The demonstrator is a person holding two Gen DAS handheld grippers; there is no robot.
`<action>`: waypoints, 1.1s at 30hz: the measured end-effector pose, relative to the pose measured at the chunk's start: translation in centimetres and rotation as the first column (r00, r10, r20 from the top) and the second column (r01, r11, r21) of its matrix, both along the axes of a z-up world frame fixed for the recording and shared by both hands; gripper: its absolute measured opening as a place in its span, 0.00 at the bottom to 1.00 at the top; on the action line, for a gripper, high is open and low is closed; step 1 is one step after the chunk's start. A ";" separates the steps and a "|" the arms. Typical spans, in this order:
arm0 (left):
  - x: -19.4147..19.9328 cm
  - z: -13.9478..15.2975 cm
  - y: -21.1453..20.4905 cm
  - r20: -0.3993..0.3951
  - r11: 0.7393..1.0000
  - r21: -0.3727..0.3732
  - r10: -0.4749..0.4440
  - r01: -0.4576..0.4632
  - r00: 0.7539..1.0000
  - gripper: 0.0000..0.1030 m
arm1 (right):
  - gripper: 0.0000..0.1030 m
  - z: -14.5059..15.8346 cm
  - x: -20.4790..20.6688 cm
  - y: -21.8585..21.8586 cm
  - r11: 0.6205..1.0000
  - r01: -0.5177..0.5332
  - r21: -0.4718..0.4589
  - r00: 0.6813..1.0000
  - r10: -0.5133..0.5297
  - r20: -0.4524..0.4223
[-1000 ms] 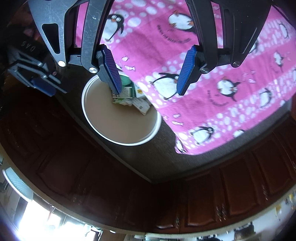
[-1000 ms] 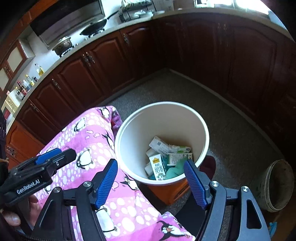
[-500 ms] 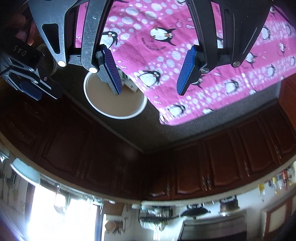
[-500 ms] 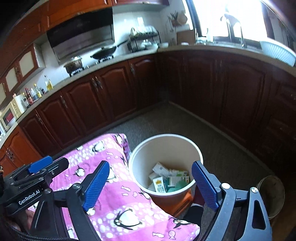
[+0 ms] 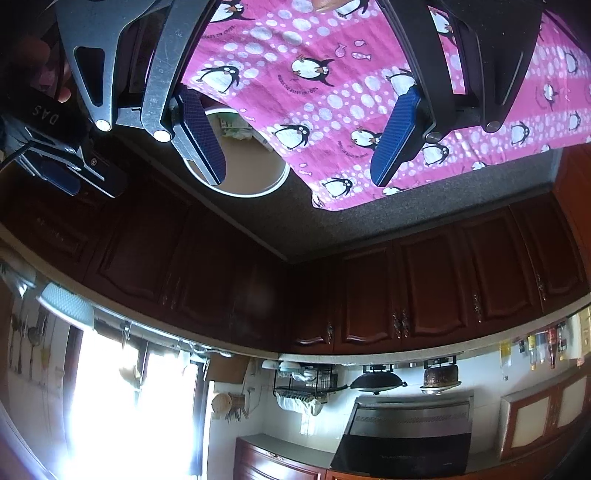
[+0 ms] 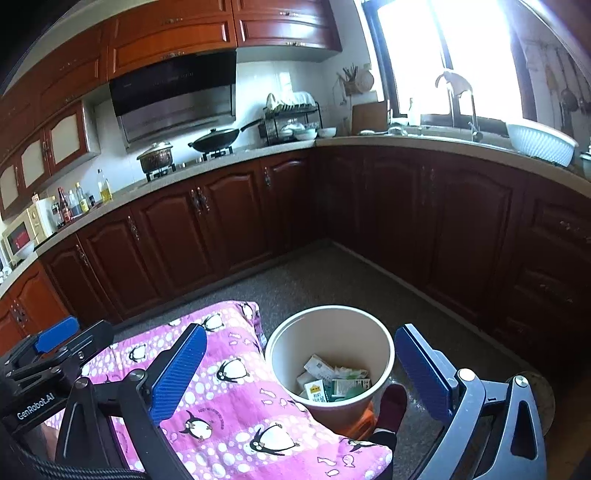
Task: Collect trash
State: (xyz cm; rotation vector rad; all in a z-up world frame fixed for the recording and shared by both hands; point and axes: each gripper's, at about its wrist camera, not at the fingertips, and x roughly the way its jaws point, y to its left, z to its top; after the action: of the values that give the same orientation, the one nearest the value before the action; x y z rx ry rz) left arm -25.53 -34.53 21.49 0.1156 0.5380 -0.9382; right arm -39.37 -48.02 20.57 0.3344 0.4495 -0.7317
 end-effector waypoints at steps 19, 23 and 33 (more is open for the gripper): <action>-0.2 1.1 2.7 0.009 0.998 -0.062 0.013 -0.012 1.000 0.78 | 1.00 1.0 -0.7 2.0 0.999 -0.008 -0.039 0.999 0.010 0.044; -0.4 1.1 2.8 0.017 0.998 -0.058 0.019 -0.018 1.000 0.78 | 1.00 1.1 -0.8 2.4 0.998 -0.002 -0.055 0.999 0.004 0.043; -0.8 0.4 2.2 0.042 0.999 -0.034 0.042 -0.040 0.998 0.78 | 1.00 1.5 -1.1 2.8 0.996 0.032 -0.088 0.999 -0.030 0.025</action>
State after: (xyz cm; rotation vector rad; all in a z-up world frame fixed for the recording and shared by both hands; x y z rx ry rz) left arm -26.36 -32.34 21.86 0.0944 0.4831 -0.9025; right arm -40.45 -45.19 22.09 0.2675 0.3893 -0.7751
